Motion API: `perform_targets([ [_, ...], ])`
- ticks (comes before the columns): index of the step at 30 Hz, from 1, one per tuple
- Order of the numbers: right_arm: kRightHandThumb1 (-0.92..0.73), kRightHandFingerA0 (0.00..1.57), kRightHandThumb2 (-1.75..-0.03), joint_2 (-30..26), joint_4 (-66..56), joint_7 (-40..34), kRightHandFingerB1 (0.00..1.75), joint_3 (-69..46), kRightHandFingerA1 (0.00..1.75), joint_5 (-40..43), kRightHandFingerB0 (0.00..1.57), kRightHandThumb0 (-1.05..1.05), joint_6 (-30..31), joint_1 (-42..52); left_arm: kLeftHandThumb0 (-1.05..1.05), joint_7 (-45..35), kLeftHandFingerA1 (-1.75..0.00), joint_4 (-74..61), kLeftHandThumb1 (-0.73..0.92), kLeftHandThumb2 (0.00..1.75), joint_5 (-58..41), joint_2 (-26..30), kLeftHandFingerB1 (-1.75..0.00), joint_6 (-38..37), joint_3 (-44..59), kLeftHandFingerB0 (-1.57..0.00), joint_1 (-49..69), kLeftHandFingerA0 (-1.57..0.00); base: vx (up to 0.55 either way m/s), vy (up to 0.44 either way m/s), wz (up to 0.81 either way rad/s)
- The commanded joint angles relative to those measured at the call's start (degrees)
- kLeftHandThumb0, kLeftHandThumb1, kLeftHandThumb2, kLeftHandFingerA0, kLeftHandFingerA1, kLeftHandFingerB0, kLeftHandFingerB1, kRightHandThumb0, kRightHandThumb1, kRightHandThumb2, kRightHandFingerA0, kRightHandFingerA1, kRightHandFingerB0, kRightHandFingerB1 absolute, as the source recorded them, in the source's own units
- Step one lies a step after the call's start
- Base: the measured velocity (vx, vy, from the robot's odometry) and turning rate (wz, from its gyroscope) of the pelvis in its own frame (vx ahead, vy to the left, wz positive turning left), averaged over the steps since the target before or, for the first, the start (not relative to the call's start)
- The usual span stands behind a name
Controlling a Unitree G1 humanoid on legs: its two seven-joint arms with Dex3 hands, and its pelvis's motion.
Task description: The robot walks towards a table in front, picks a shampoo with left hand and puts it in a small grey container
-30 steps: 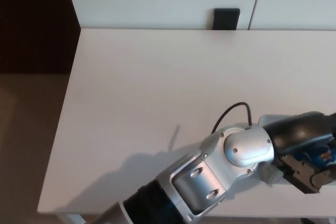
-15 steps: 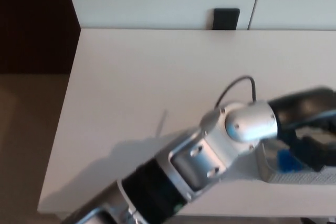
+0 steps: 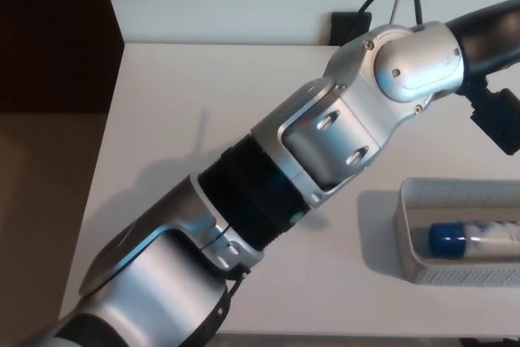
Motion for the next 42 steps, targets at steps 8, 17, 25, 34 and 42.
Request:
perform_targets([
  [8,-0.66,0.62,-0.60,0.0,-0.5,-0.2,0.34,-1.0,0.42,0.8,0.40,-0.33,1.6,0.4,-0.96,-2.9,0.00,-7.8,0.45,0.60,-2.8,-4.9,0.00,4.1,0.5,0.00,0.7,0.00,0.00,0.000,0.00],
  [17,-0.64,0.62,-0.59,-1.2,-0.1,0.5,0.35,-1.5,0.42,1.0,0.41,-0.34,1.9,1.0,-0.88,-8.5,0.00,-41.3,0.44,0.58,-12.8,8.0,0.00,11.6,10.3,0.00,15.5,0.00,0.00,0.000,0.00],
  [25,-0.64,0.64,-0.59,-1.7,0.5,-0.7,0.35,-1.8,0.42,0.9,0.43,-0.36,1.5,1.8,-0.55,-13.7,0.00,-62.4,0.38,0.52,-34.9,21.1,0.00,24.3,33.3,0.00,33.6,0.00,0.00,0.000,0.00],
  [34,-0.65,0.63,-0.59,-3.3,2.0,-0.4,0.35,-2.9,0.42,1.6,0.42,-0.34,2.9,1.5,-0.47,-32.1,0.00,-69.1,0.39,0.61,-48.4,35.0,0.00,11.7,60.0,0.00,71.6,0.00,0.00,0.000,0.00],
  [42,-0.66,0.59,-0.60,-3.3,2.6,-0.6,0.34,-3.1,0.41,1.8,0.42,-0.33,3.3,3.1,-0.58,-50.0,-0.17,-58.4,0.33,0.69,-46.6,27.7,-0.13,-3.4,75.4,0.00,105.9,0.00,0.00,0.000,0.00],
])
